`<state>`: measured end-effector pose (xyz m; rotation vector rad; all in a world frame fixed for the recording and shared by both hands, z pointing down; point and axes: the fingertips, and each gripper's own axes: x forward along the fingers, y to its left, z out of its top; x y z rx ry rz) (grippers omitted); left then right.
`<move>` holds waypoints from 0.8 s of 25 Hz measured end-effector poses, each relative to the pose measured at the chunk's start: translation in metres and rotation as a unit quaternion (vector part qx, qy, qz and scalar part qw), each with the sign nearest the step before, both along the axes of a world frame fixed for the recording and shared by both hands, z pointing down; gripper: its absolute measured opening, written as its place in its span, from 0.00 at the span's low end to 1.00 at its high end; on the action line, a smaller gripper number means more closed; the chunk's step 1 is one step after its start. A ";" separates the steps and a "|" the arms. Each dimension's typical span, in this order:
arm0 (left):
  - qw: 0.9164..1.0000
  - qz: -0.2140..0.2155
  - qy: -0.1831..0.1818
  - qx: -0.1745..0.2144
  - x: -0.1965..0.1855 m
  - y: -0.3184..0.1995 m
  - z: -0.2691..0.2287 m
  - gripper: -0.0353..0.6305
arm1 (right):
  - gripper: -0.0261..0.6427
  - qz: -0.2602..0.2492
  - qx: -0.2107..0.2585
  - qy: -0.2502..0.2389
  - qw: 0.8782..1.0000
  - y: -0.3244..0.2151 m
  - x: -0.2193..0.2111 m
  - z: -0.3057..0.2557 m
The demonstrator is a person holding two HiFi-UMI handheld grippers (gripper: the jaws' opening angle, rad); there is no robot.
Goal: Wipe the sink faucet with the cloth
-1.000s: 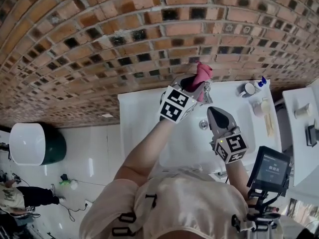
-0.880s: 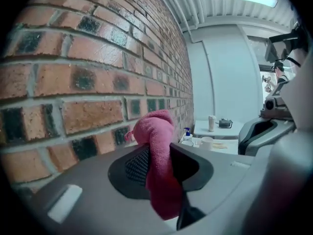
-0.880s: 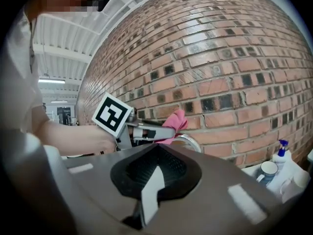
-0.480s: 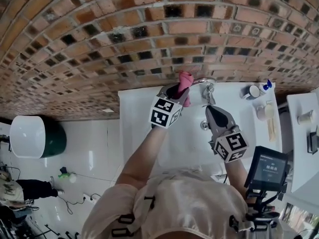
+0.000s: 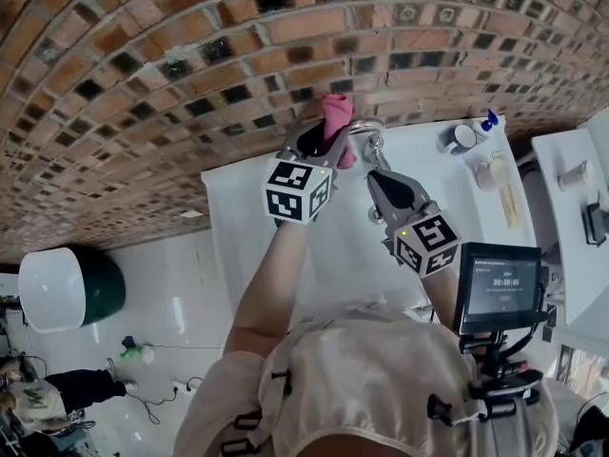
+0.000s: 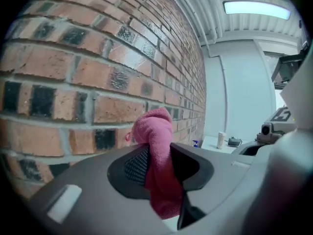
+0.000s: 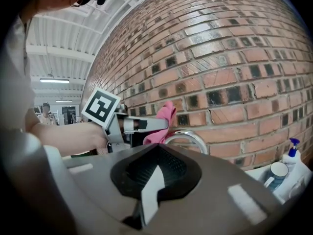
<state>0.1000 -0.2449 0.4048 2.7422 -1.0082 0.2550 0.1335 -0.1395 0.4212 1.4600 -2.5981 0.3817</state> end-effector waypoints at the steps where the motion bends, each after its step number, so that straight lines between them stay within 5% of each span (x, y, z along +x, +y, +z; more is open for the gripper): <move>1: 1.000 0.009 -0.002 -0.004 0.008 -0.002 0.000 0.23 | 0.01 0.002 0.004 -0.002 1.000 -0.001 0.001 -0.002; 10: 0.999 -0.026 -0.003 -0.018 -0.016 -0.001 0.034 0.24 | 0.01 0.007 0.009 -0.013 1.000 -0.003 0.004 0.001; 17: 0.996 -0.052 -0.042 -0.063 -0.041 0.007 0.084 0.23 | 0.01 0.003 -0.002 -0.015 1.000 -0.003 -0.001 0.008; 20: 0.996 -0.052 -0.019 -0.065 -0.041 0.012 0.079 0.23 | 0.01 0.007 0.003 -0.013 1.000 -0.002 0.000 0.006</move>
